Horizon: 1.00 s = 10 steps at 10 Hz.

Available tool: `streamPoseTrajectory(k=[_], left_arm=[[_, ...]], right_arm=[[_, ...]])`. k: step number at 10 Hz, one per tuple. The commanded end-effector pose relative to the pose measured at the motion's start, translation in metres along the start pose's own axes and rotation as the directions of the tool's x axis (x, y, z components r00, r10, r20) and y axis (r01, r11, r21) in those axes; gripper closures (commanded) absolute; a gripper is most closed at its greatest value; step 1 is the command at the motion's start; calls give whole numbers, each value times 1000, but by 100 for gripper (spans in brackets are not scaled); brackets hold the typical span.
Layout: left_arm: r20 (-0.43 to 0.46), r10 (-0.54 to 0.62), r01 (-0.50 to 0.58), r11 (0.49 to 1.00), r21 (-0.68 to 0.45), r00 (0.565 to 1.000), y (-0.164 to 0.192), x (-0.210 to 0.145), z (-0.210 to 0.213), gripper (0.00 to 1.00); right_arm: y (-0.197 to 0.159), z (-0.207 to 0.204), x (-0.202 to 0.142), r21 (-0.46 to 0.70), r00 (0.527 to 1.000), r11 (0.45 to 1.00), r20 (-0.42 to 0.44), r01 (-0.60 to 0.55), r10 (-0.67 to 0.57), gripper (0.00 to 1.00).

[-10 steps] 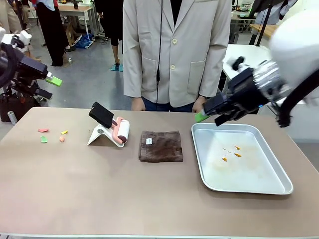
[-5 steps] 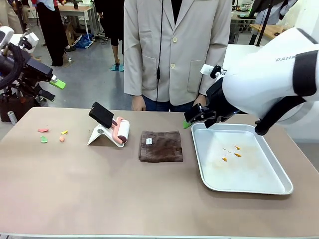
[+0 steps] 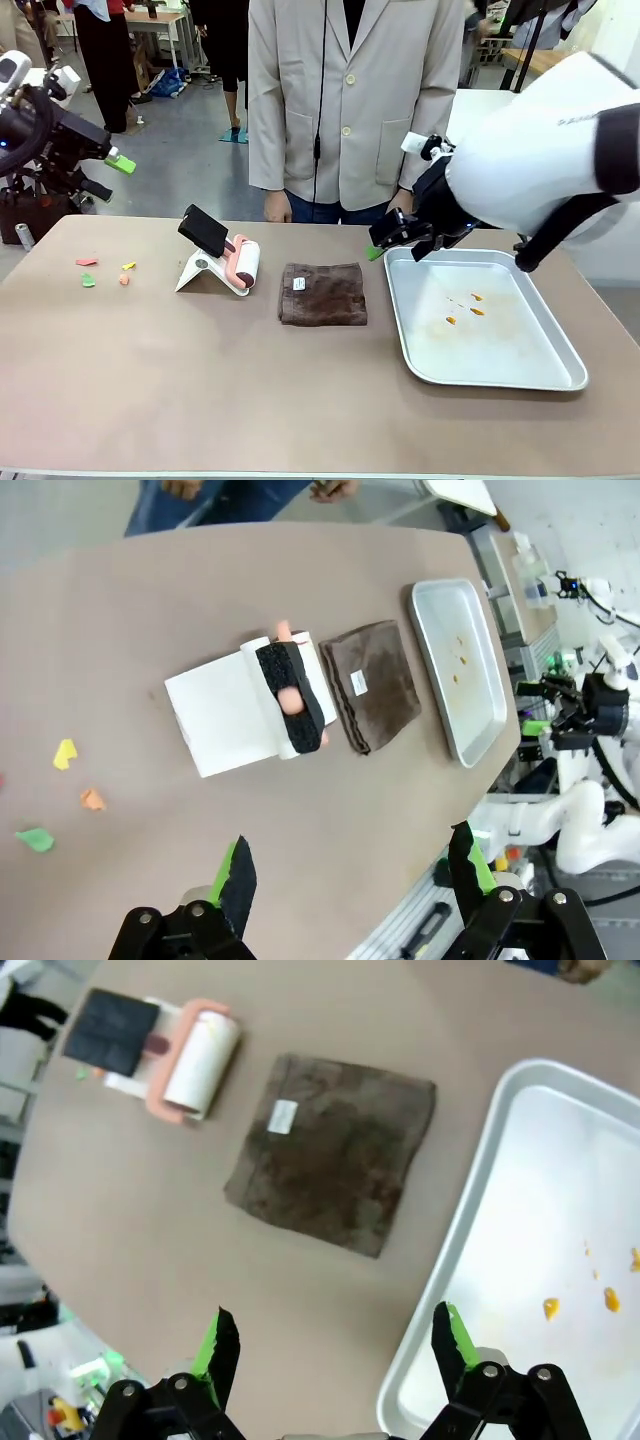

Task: Clean the surface of the table.
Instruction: Hold the Lint Roller with your left hand and the towel with your right hand.

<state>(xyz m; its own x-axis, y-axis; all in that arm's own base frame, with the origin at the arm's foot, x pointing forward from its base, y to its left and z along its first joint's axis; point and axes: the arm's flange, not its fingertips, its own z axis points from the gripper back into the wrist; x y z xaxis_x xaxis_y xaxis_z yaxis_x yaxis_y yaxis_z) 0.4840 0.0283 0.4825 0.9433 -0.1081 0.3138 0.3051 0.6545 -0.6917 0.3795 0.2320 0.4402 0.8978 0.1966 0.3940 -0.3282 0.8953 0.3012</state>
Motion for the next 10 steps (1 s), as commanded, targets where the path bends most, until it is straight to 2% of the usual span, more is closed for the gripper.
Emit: streamPoseTrajectory(k=[1,5,10], left_arm=[[-53,159,-160,987,-18,986,-3,25,-17,0],[-65,293,-296,955,-36,954,13,30,-44,0],[-120,274,-271,962,46,954,30,48,-103,0]], right_arm=[[14,-30,42,-77,991,994,-101,76,-84,0],[21,-71,72,-140,969,977,-164,162,-184,0],[29,-107,88,-147,949,975,-242,169,-201,0]])
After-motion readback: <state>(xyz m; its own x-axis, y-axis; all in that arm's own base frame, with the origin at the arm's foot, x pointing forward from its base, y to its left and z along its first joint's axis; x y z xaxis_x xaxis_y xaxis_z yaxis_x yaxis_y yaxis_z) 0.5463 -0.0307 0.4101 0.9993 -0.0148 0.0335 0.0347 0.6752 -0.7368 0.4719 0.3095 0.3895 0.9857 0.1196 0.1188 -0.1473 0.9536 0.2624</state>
